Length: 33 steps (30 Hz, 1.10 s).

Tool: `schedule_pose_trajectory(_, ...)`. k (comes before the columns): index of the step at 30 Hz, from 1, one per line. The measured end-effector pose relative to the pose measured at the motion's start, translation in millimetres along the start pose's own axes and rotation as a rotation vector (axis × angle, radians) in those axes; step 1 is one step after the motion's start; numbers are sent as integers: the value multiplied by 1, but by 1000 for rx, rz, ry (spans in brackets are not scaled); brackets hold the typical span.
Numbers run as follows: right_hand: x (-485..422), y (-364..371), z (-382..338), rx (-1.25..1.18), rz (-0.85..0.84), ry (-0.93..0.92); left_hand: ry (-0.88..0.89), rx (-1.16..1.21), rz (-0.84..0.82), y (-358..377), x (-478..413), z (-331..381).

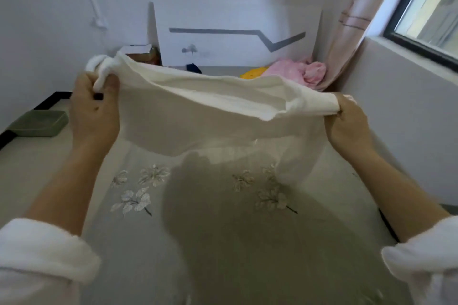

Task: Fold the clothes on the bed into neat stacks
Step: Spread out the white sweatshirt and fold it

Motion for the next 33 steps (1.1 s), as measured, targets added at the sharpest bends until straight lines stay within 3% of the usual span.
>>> schedule_pose_trajectory(7,90,105,74,39,-483,235,-422,-49,-304,34,160,-131)
schedule_pose_trajectory(13,183,186,155,125,-846,445,-805,-89,-762,83,292,-215)
schedule_pose_trajectory(17,261,223,193,202,-1074,500,-900,-172,-936,96,347,-239)
schedule_pose_trajectory(24,342,251,229,236,-1195,599,-1083,-345,-1052,90,419,-266)
schedule_pose_trajectory(30,397,286,247,320,-1547,661,-1205,-464,-1304,119,469,-281)
schedule_pose_trajectory(33,403,302,246,292,-1490,722,-1153,-510,-1315,143,473,-281)
Point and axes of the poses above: each hand's wrist, its own x-axis away from the middle knuckle, its own y-axis out of the palm, z = x × y, the point moved 8 cm from there along -x, towards the middle knuckle, and after that the axes turned 14 degrees about -z, right-handed, at the moved point
